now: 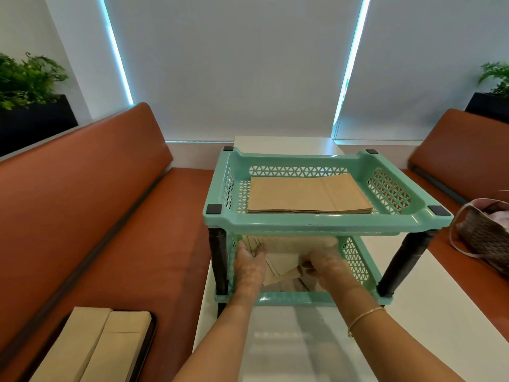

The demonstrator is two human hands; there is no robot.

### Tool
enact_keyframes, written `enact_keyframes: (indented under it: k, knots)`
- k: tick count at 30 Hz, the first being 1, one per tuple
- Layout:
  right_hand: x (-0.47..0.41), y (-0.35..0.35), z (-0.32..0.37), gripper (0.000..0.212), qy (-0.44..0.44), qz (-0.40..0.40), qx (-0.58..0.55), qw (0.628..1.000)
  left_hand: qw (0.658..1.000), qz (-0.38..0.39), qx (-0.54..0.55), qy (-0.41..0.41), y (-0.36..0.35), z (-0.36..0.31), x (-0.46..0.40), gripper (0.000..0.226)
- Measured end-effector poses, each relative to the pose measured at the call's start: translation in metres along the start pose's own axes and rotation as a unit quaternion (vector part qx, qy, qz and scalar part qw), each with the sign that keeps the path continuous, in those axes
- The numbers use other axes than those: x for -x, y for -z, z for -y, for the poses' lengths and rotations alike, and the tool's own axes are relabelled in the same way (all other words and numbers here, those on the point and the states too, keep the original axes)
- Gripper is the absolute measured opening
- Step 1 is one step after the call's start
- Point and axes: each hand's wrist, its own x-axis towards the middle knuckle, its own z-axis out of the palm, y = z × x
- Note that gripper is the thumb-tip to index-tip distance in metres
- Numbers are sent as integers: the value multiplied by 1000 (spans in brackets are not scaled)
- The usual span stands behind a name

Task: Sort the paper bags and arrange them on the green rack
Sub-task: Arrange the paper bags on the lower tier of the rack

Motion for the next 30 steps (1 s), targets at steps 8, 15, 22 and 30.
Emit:
enact_keyframes:
  k: [8, 15, 22, 30]
  knots:
    - [4, 25, 14, 15, 104, -84, 70, 989, 1000, 3, -5, 5, 0, 2, -4, 42]
    - [11, 8, 14, 8, 117, -55, 114, 985, 999, 24, -22, -7, -1, 1, -2, 49]
    - [27, -13, 14, 22, 99, -14, 130, 986, 997, 51, -44, -32, -2, 0, 0, 38]
    - [29, -20, 12, 31, 64, 81, 112, 988, 998, 49, -31, -33, -2, -2, 3, 38]
